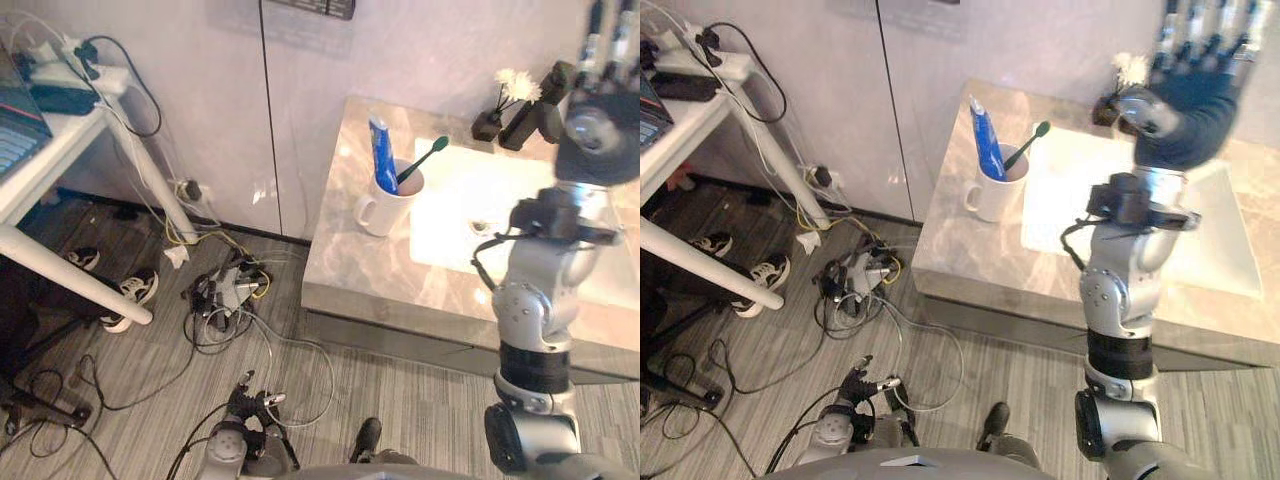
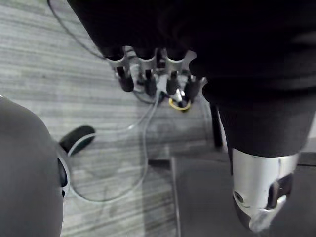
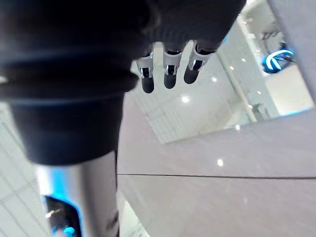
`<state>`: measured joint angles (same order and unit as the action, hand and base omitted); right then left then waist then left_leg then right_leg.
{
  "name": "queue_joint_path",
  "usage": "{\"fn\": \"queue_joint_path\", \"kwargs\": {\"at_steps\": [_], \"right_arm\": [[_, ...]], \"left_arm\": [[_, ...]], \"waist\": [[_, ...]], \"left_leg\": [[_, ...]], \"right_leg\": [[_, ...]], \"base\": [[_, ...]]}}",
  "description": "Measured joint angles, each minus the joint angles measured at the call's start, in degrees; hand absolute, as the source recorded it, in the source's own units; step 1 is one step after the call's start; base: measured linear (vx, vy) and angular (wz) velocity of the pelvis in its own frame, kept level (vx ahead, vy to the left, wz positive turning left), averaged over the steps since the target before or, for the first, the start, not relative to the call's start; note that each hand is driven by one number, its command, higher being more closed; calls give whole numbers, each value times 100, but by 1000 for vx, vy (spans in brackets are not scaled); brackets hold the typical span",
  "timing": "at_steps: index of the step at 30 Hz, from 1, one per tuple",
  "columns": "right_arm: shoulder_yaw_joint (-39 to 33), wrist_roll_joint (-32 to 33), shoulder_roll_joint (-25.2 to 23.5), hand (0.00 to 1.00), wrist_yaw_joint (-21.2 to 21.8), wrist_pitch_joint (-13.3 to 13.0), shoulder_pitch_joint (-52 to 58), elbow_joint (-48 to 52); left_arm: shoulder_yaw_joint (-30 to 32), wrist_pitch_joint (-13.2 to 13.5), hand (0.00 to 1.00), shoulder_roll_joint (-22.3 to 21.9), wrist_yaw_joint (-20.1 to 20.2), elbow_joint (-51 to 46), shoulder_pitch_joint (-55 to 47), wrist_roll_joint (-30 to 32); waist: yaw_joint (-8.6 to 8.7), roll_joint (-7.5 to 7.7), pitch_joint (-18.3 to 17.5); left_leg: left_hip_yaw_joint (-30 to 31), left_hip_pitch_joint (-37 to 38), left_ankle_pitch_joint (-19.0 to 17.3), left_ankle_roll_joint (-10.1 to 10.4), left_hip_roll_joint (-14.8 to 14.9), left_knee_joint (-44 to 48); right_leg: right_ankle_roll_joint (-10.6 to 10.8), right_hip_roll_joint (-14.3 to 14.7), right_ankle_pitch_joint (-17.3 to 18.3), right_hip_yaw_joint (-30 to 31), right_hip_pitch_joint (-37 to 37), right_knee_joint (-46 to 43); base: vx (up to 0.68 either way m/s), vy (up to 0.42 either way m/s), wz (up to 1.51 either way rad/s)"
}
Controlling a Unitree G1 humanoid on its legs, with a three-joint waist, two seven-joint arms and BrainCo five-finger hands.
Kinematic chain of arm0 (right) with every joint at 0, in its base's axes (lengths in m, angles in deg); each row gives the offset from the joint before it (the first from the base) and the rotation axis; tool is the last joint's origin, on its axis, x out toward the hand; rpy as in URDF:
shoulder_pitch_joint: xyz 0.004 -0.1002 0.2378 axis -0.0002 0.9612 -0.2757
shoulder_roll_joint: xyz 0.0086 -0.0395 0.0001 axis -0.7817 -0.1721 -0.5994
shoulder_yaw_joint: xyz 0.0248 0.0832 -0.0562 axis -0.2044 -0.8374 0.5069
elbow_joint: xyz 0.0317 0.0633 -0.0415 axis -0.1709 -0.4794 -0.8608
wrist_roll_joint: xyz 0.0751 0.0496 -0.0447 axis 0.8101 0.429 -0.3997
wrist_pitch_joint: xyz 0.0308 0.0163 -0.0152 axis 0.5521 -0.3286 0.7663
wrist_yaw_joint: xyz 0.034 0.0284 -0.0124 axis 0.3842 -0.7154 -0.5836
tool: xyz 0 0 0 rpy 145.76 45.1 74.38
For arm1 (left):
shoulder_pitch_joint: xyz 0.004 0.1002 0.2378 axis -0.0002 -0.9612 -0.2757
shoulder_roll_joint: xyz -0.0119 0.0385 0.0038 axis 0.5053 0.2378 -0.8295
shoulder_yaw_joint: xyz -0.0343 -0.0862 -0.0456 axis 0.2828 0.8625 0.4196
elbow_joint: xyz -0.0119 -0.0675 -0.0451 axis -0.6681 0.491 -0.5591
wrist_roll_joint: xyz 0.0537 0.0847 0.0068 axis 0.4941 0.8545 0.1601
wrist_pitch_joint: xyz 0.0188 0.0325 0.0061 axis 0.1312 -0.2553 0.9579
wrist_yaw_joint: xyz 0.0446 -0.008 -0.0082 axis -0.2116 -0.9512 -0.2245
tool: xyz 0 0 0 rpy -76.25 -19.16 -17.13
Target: Organize washtable
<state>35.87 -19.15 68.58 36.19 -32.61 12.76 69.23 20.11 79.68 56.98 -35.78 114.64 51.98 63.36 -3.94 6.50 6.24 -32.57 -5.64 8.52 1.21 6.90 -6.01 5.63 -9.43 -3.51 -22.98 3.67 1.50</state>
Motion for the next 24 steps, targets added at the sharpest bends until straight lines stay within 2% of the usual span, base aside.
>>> {"fn": "queue_joint_path", "kwargs": {"at_steps": [4,7,8,11,13,14,16,18,20,22,23,24], "right_arm": [[-1214,-399,297,0,-163,-128,835,534],[-1933,-408,318,0,-249,-254,1650,711],[-1980,-408,314,0,-250,-260,1741,715],[-2442,-651,124,0,-249,-221,2625,784],[-2728,-1171,-320,0,-267,-151,3327,956],[-2753,-1311,-423,0,-276,-128,3484,955],[-2635,-1648,-925,0,-313,23,4047,771],[-2422,-1515,-1294,0,-319,88,4418,486],[-1919,-1504,-1795,0,-272,330,4956,28],[-1590,-1529,-1941,0,-229,467,5277,-317],[-1358,-1594,-2013,0,-212,652,5474,-714],[-1292,-1689,-2014,0,-218,732,5499,-887]], "left_arm": [[-37,28,0,-27,4,326,-25,135],[-43,35,0,-123,19,392,-147,273],[-42,36,0,-125,18,410,-144,291],[-31,48,0,-150,20,578,-121,432],[22,52,0,-170,18,621,-177,513],[29,60,0,-170,18,667,-182,551],[28,81,0,-177,19,816,-164,635],[20,80,0,-195,17,835,-149,681],[-16,67,0,-204,-4,849,-127,683],[-85,63,0,-211,-16,909,-96,683],[-212,64,0,-197,-24,927,-81,683],[-260,63,0,-195,-30,928,-80,683]], "waist": [[169,-177,-312],[369,-311,-487],[375,-318,-494],[537,-355,-547],[659,-345,-660],[689,-353,-679],[817,-331,-790],[855,-303,-799],[858,-310,-800],[857,-326,-798],[837,-330,-793],[836,-333,-788]], "left_leg": [[-21,24,-38,19,-37,-2],[-111,89,-66,11,-67,-2],[-129,103,-78,26,-67,-2],[-226,174,-119,22,-63,-2],[-368,194,-148,33,-60,-2],[-391,201,-154,34,-61,-1],[-524,219,-187,55,-61,-1],[-569,246,-196,52,-61,-1],[-663,300,-223,60,-67,-1],[-679,300,-230,52,-72,-2],[-695,302,-244,71,-69,-2],[-702,312,-244,71,-70,-2]], "right_leg": [[28,-48,77,24,14,-30],[34,-88,99,111,23,-26],[35,-89,98,133,26,-27],[36,-92,97,239,34,-43],[36,-95,97,383,124,-76],[36,-98,98,405,134,-88],[36,-104,97,530,223,-125],[36,-104,98,580,235,-153],[25,-116,106,675,273,-223],[25,-128,106,685,291,-246],[14,-143,117,705,324,-290],[3,-150,124,713,328,-310]], "base": [[-36,18,-3],[-19,29,-13],[-19,22,-26],[-21,11,-20],[2,9,-27],[17,11,-27],[8,14,-28],[-3,8,-17],[-9,11,-18],[-12,5,-7],[-11,-2,-4],[-19,2,-6]]}}
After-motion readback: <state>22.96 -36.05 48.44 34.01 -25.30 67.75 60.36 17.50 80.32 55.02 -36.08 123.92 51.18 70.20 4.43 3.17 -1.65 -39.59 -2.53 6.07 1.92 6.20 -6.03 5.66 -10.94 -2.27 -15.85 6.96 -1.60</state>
